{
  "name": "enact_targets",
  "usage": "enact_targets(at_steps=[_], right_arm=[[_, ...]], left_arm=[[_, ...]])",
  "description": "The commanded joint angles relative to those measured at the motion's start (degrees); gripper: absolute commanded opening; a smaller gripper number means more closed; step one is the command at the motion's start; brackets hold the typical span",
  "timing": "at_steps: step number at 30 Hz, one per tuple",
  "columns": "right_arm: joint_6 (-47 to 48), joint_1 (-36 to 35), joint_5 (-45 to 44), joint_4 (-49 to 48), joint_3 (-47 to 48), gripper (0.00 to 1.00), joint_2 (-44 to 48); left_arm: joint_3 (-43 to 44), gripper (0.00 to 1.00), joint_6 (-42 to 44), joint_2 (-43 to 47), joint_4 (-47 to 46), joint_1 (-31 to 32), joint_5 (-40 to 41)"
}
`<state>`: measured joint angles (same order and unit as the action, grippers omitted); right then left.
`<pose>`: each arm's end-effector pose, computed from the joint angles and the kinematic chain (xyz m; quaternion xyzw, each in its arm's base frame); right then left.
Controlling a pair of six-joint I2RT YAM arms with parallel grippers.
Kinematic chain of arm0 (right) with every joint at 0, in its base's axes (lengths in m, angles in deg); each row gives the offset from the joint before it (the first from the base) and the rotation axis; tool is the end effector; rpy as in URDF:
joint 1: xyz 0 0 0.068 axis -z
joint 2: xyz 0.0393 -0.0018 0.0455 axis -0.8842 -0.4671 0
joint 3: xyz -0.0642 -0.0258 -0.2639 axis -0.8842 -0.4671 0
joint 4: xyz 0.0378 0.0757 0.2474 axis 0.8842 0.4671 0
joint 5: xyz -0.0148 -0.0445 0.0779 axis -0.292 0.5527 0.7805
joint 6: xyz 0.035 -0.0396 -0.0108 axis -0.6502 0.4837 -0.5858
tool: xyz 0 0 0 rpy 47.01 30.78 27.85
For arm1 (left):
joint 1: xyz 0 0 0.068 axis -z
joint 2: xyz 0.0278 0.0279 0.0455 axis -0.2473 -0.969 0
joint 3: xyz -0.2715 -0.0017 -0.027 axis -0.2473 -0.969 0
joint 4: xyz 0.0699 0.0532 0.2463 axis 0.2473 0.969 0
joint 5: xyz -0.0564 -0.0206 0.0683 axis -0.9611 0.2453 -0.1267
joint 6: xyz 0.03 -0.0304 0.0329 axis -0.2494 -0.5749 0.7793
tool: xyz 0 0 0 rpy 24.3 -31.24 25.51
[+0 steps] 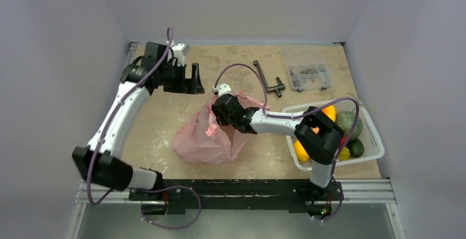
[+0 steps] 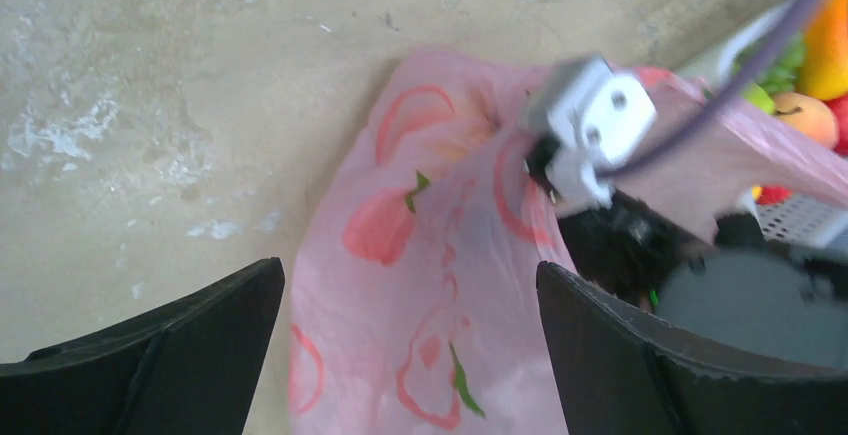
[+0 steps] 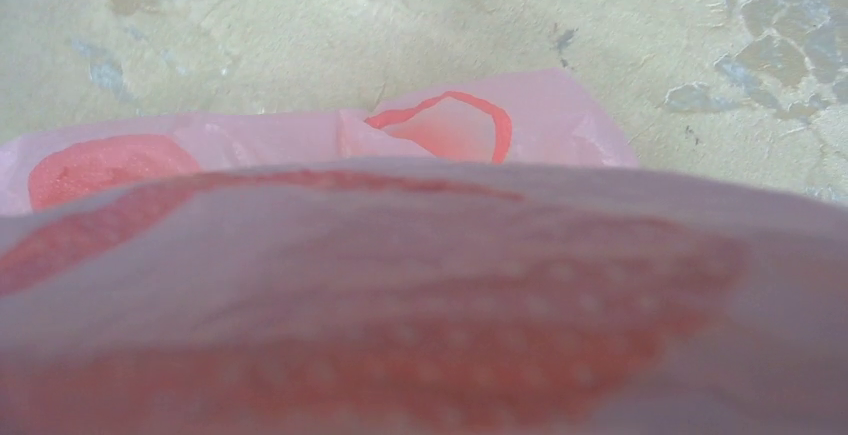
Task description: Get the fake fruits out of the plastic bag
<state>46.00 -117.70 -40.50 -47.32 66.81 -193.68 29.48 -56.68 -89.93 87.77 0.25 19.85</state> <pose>0.2353 0.3214 0.1889 -0.2008 0.8757 0.1272 0.4202 0.2894 -0.0867 0.3664 0.0702 0.9293 -0.2235 0.2856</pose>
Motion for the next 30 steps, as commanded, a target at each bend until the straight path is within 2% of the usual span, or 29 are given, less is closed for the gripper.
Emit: enact_targets(at_steps=[1, 4, 6, 13, 15, 16, 18, 19, 23, 26, 30], right_arm=[[-3.1, 0.5, -0.6, -3.2, 2.1, 0.02, 1.0], [-3.6, 0.5, 0.6, -3.5, 3.4, 0.02, 0.4], [-3.9, 0.5, 1.4, -4.0, 3.3, 0.02, 0.8], [-4.8, 0.4, 2.0, -5.4, 1.6, 0.02, 2.7], [-5.0, 0.5, 2.5, -6.3, 0.6, 0.02, 3.7], [-4.9, 0.4, 3.0, -6.5, 0.4, 0.02, 4.3], [-4.9, 0.4, 4.0, -6.0, 0.3, 0.01, 5.2], [-4.8, 0.4, 4.5, -5.5, 0.4, 0.01, 5.7], [-3.7, 0.5, 6.9, -4.3, -0.7, 0.0, 7.8], [-3.2, 0.5, 8.4, -1.8, -1.6, 0.0, 10.0], [-1.4, 0.5, 20.2, -2.1, -3.9, 0.0, 11.9]], left_arm=[[-12.5, 1.0, -4.5, 16.6, -5.0, -0.7, -11.4], [-23.7, 1.0, -8.6, 24.9, -13.3, -0.5, -18.7], [-27.9, 1.0, -9.5, 26.2, -17.7, -0.3, -22.6], [-22.2, 1.0, -3.1, 12.9, -12.2, 4.0, -20.0], [-20.9, 0.91, -1.4, 9.6, -10.0, 5.3, -16.3], [-20.4, 0.82, -1.1, 8.3, -8.7, 5.3, -14.4], [-19.7, 0.56, -0.7, 6.8, -6.1, 5.3, -8.8], [-20.0, 0.48, -0.3, 6.7, -5.5, 5.2, -6.9], [-21.8, 0.27, 0.2, 7.0, -4.1, 4.0, 1.1], [-22.7, 0.21, 0.2, 8.1, -3.4, 4.0, 7.5], [-23.0, 0.19, 0.0, 9.3, -4.2, 4.0, 7.6]])
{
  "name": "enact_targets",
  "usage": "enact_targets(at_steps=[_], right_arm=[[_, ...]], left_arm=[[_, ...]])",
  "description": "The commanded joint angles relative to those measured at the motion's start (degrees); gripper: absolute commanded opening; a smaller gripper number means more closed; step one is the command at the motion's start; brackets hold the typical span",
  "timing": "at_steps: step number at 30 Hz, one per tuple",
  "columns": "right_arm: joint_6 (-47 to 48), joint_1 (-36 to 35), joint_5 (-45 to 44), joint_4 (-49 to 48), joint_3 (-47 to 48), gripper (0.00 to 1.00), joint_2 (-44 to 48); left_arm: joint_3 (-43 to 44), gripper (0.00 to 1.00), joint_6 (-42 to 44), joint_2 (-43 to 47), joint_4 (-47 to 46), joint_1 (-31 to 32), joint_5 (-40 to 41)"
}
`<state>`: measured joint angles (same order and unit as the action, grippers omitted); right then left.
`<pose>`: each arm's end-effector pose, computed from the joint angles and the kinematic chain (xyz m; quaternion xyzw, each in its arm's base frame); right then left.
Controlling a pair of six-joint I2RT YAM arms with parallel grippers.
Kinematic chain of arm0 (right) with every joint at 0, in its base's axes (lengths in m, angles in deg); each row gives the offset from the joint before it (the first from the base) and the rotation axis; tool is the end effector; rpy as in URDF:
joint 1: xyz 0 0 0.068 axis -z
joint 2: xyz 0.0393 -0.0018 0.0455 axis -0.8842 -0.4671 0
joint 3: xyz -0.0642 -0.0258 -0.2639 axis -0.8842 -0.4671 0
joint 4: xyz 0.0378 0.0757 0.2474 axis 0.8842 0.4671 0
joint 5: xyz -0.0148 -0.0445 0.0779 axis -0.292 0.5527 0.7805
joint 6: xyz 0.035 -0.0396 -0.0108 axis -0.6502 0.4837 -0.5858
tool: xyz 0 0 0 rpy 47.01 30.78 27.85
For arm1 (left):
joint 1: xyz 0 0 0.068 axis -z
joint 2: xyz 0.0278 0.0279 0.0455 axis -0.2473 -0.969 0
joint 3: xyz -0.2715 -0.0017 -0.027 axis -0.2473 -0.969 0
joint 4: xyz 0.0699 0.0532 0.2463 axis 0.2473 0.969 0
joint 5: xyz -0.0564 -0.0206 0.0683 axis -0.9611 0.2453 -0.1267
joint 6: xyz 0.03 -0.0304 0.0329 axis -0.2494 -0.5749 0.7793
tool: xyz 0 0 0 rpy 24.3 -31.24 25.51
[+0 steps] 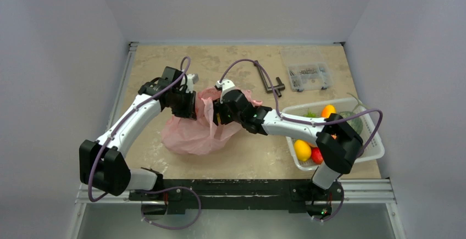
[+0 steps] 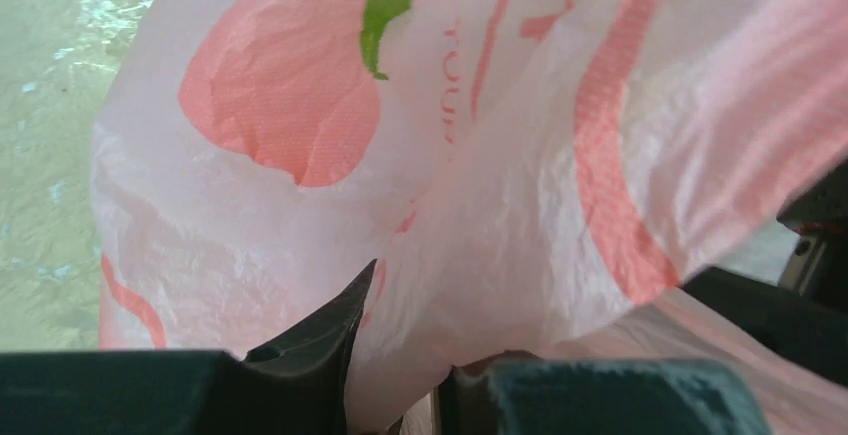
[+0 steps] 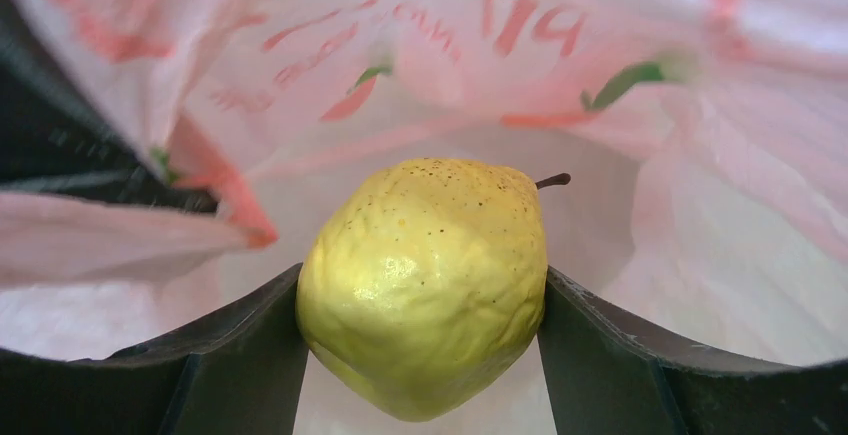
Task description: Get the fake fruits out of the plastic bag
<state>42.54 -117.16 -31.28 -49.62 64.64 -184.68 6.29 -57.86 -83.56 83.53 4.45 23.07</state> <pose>0.2235 0.3076 0.2374 -0.1886 0.8501 0.2443 0.4267 0.2474 -0.0938 0.2755 0.0731 0.9626 -0.1867 0.1821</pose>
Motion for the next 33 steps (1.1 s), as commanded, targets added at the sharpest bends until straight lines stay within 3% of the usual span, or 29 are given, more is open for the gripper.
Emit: enact_targets(at_steps=[1, 6, 12, 19, 22, 25, 29, 33], right_arm=[[2.3, -0.1, 14.4, 0.3, -1.6, 0.0, 3.1], [-2.5, -0.1, 21.0, -4.3, -4.7, 0.0, 8.2], [-3.2, -0.1, 8.8, 0.1, -4.1, 0.0, 14.4], [-3.9, -0.1, 4.1, -0.9, -5.5, 0.0, 21.6], [-5.3, 0.1, 6.6, -1.1, -4.5, 0.0, 24.5], [-6.2, 0.1, 5.8, 0.5, -2.8, 0.0, 27.2], [-6.5, 0.5, -6.4, 6.8, -3.5, 0.0, 32.9], [-10.5, 2.5, -11.3, 11.7, -7.2, 0.0, 40.6]], left_arm=[[-0.2, 0.18, 1.2, 3.6, -0.6, -0.2, 4.2], [-0.7, 0.18, 0.7, 3.8, -1.2, 0.0, 4.2], [-1.0, 0.18, 0.1, 5.0, -1.1, 0.4, 7.6], [-1.3, 0.18, -0.3, 6.7, -1.3, 0.5, 9.4], [-1.3, 0.19, -0.4, 6.6, -1.2, 0.4, 9.9], [-1.2, 0.25, -0.5, 6.7, -1.2, 0.5, 9.6], [-1.4, 0.4, -0.6, 6.8, -1.2, 0.5, 9.6], [-1.4, 0.53, -0.7, 7.6, -1.3, 0.5, 9.8]])
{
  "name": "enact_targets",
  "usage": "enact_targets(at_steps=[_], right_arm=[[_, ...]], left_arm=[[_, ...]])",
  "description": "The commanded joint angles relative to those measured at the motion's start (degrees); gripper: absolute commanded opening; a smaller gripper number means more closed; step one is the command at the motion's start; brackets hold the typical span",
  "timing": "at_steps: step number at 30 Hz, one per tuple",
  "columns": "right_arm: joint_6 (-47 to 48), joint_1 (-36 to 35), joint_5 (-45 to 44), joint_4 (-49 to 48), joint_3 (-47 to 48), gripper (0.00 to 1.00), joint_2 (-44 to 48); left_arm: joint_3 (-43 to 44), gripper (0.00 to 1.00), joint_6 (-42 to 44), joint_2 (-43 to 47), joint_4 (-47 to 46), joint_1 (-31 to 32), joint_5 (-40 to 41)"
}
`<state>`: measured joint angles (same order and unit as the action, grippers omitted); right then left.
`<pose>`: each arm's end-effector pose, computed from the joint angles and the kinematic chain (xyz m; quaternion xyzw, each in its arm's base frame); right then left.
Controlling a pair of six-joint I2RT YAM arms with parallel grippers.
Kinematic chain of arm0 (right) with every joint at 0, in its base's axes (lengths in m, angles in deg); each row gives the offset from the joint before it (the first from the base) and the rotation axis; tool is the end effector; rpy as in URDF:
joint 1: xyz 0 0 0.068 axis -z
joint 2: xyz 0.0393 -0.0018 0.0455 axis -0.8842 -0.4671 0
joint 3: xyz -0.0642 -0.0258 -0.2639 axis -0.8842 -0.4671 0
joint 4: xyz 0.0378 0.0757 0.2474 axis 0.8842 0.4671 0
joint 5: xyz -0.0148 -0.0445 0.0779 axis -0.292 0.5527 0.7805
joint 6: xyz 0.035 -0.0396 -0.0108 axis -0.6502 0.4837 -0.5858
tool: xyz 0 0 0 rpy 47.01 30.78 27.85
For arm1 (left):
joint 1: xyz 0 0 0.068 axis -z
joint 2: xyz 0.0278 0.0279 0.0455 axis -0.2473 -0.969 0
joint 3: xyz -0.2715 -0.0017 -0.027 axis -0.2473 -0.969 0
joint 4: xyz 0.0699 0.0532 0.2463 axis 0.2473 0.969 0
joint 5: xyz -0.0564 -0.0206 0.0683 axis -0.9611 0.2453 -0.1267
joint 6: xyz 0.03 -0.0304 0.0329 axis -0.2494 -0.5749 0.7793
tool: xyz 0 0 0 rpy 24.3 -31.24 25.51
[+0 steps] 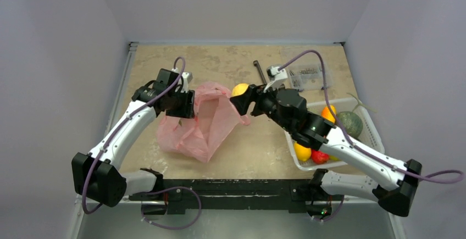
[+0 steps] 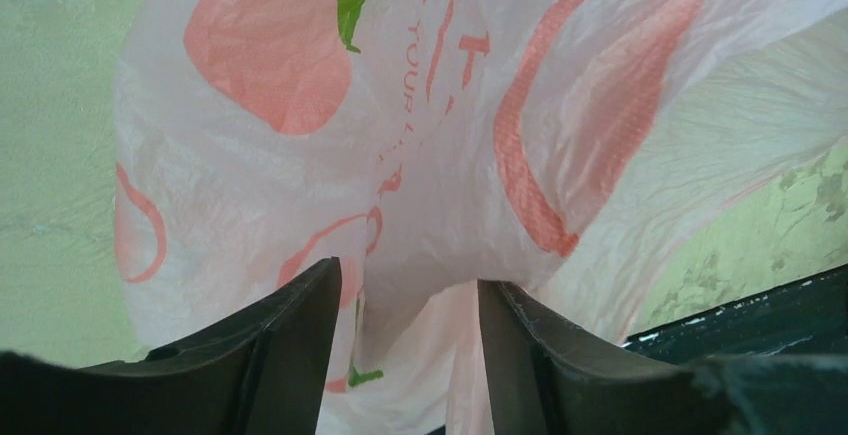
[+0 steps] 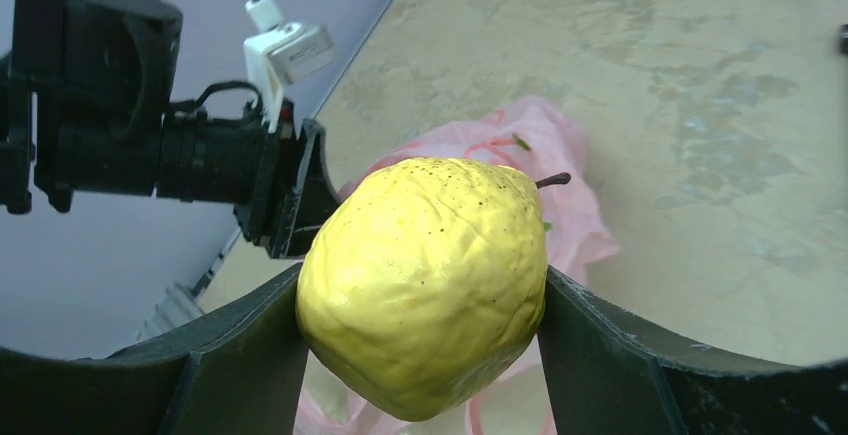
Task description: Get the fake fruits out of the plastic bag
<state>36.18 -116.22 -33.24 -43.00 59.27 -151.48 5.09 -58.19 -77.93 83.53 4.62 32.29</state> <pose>0.1567 0.2029 0.3686 -0.0877 0.7624 0.3629 0.5285 0.2319 -0.0834 0.2913 0.0552 0.9611 -0.1233 0.2410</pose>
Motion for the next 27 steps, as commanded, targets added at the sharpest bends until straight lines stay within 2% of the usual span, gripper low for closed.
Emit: enact_targets(at_steps=[1, 6, 8, 11, 20, 23, 27], right_arm=[[-5.4, 1.7, -12.0, 7.3, -2.8, 0.0, 8.9], [-16.1, 3.4, -29.0, 25.6, -4.9, 0.0, 15.8], [-20.1, 5.7, -32.2, 31.5, -5.9, 0.0, 18.3], [-20.8, 12.5, -29.7, 34.2, -8.5, 0.0, 19.9], [-19.2, 35.1, -14.6, 35.5, -13.0, 0.0, 17.3], [-20.3, 39.1, -11.7, 36.1, -14.7, 0.0, 17.4], [-20.5, 41.1, -9.1, 33.8, -18.0, 0.0, 18.8]], left_arm=[[-0.2, 0.56, -0.4, 2.3, -1.4, 0.3, 0.6], [-1.0, 0.67, -0.6, 4.9, -2.2, 0.3, 0.8], [-1.3, 0.69, -0.6, 6.1, -2.5, 0.3, 1.1], [-1.6, 0.73, -0.6, 8.0, -3.2, 0.3, 1.4], [-4.2, 0.81, -0.2, 16.2, -6.8, 0.8, 2.2], [-5.3, 0.83, -0.1, 19.1, -8.0, 1.0, 2.9], [-5.7, 0.84, -0.1, 20.9, -8.7, 1.0, 3.3]])
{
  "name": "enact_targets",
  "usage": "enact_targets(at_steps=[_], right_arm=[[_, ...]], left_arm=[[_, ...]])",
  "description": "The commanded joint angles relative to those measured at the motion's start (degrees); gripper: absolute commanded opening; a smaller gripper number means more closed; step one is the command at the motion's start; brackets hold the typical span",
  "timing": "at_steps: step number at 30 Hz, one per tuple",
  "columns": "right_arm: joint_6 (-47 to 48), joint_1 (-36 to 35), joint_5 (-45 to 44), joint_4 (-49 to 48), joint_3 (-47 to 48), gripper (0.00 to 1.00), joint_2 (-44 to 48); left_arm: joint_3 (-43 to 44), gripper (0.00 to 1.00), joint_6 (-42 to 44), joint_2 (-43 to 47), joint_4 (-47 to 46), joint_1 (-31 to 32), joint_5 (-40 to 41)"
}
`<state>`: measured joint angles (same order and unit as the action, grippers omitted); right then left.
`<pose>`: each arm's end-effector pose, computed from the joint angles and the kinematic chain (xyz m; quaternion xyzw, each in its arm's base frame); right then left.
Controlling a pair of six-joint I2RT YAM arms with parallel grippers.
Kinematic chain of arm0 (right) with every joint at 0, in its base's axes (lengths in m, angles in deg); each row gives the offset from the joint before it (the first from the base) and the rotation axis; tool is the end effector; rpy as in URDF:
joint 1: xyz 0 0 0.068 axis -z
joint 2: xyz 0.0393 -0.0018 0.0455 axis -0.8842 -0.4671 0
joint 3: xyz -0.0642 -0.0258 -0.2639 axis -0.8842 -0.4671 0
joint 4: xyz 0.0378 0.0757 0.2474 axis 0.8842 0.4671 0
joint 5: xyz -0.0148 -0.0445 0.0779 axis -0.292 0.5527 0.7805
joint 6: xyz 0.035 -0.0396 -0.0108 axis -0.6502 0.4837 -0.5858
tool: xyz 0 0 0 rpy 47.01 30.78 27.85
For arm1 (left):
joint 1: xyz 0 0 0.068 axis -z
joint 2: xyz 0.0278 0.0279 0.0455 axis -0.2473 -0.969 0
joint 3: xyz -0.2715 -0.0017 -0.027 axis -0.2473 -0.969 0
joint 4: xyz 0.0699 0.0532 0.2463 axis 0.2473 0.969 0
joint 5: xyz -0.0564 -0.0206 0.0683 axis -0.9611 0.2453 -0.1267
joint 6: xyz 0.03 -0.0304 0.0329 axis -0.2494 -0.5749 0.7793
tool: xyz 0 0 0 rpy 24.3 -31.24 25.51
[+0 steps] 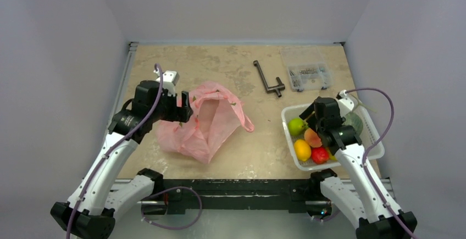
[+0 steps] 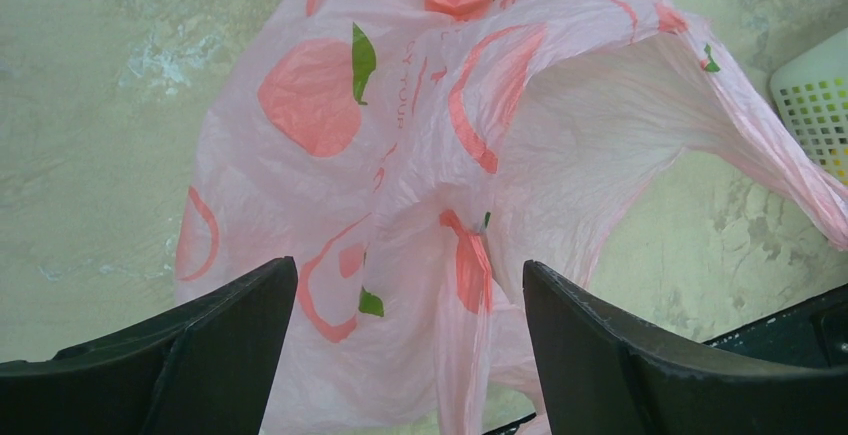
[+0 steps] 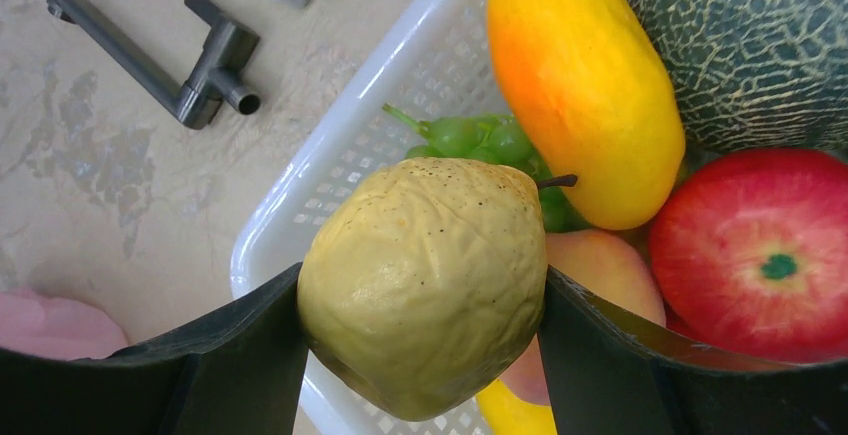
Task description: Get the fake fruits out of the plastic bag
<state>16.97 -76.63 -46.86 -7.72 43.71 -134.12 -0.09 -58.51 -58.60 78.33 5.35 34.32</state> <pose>0.1583 0.0245 0.2763 0.3548 0.8277 0.0230 0.4341 0.1717 -0.0639 0.3350 0.0567 0.9032 -0.1536 0.3969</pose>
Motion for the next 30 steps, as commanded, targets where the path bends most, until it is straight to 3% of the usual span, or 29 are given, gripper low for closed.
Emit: enact_targets(at_steps=[1, 10, 12, 14, 15, 30], right_arm=[[-0.9, 1.8, 5.3, -2.9, -3.5, 0.04, 1.2], [-1.3, 3.9, 7.6, -7.4, -7.6, 0.49, -1.6], [-1.2, 3.9, 7.0, -7.5, -8.0, 0.68, -1.3], [-1.4, 3.9, 6.1, -6.5, -7.6, 0.94, -1.0], [-1.5, 3.9, 5.9, -5.6, -7.3, 0.98, -0.8], [-0.3, 3.9, 6.6, 6.4, 0.7, 0.99, 7.2]], left_arm=[[-0.6, 0.84, 0.2, 1.9, -3.5, 0.3, 1.2], [-1.7, 0.86, 0.4, 5.0, -5.2, 0.5, 0.4], [-1.8, 0.86, 0.4, 5.4, -5.5, 0.4, 0.0], [-1.8, 0.86, 0.5, 5.5, -5.7, 0.5, -0.3], [-1.8, 0.87, 0.6, 5.6, -5.8, 0.5, -0.4], [8.6, 0.9, -1.6, 10.1, 2.0, 0.6, -3.8]])
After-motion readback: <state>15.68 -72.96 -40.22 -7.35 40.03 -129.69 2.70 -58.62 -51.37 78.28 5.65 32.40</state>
